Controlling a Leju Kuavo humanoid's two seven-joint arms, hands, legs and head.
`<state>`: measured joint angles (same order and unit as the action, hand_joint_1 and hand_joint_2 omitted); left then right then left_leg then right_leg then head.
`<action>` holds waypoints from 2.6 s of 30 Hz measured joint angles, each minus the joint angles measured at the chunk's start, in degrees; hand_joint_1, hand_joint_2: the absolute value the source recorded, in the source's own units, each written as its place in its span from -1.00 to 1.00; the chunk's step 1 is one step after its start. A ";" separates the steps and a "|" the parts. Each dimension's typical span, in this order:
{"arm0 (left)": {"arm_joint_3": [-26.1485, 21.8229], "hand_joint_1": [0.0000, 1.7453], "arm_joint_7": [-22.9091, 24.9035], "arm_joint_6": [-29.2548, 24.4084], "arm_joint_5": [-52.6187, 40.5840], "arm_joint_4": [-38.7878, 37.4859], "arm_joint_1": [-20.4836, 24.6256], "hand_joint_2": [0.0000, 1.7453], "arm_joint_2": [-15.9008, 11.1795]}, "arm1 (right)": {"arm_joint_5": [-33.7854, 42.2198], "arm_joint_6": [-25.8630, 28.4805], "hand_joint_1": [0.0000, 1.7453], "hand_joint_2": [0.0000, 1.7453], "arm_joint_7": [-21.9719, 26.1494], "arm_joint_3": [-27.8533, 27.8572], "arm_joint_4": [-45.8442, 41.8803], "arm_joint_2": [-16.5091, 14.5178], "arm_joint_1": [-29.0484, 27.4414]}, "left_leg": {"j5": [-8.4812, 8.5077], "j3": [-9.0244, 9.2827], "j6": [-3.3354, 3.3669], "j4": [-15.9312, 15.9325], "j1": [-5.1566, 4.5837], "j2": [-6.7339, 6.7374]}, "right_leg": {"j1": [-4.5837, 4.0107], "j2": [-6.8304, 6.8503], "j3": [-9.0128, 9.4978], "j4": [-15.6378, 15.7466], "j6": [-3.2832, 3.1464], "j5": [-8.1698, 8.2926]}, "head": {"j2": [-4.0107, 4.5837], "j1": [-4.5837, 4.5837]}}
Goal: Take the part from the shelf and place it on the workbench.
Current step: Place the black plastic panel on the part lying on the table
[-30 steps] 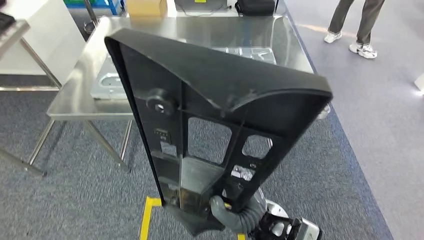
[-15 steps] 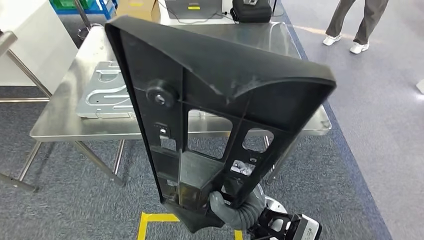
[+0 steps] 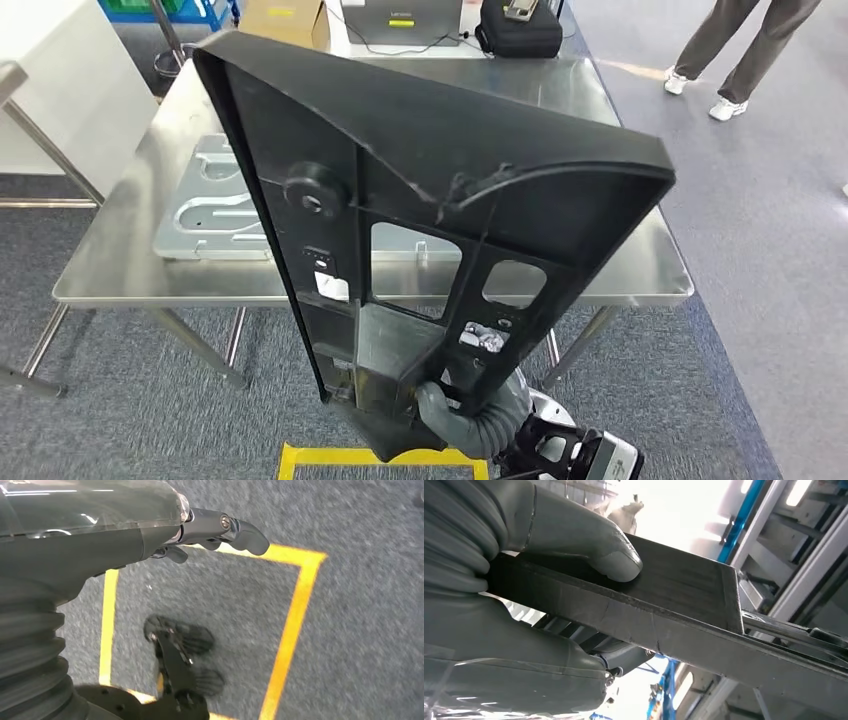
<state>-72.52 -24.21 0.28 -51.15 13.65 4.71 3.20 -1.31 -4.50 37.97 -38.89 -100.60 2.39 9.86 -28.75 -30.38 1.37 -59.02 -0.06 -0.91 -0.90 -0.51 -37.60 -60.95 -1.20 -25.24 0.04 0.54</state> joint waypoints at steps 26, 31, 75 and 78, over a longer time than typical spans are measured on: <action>-0.77 -1.00 -0.89 -0.04 0.21 0.01 0.14 1.00 -0.05 | -42.41 30.52 0.96 1.00 -9.97 21.95 8.88 5.81 9.49 | 4.00 -3.87 0.07 0.71 0.76 0.69 | 1.51 0.04 -3.54 -13.57 2.59 -7.60 | 0.00 -0.03; -0.75 -1.00 -1.78 0.82 -0.99 0.01 0.29 1.00 -0.09 | -70.89 32.64 0.96 1.00 -21.51 20.55 24.65 7.13 20.39 | 3.75 -3.84 -0.72 0.56 0.43 0.56 | 1.28 0.13 2.57 1.68 1.81 0.23 | 0.00 -0.07; 0.85 -1.00 -7.18 6.25 -1.80 -0.17 1.04 -1.00 -1.45 | -76.55 44.38 -1.00 -1.00 -20.04 7.95 64.10 -0.39 32.20 | 2.66 -5.42 -2.80 -3.64 0.91 0.79 | 1.38 0.21 3.41 2.55 0.42 0.03 | 0.00 -0.45; 0.80 -1.00 -7.43 6.25 -1.23 -0.20 0.74 -1.00 -1.45 | -69.58 44.60 -1.00 -1.00 -14.22 10.95 54.03 1.06 28.39 | 3.38 -3.66 -1.96 0.12 0.65 0.63 | 1.11 0.25 3.11 2.19 1.19 -0.19 | 0.00 -0.44</action>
<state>-71.72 -31.64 6.53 -52.38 13.45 5.44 1.75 -70.89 40.09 23.74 -27.94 -46.57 3.45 38.26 -25.36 -34.04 -0.58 -58.90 0.60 -0.28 0.21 -0.26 -34.48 -58.76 -0.01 -25.43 0.04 0.10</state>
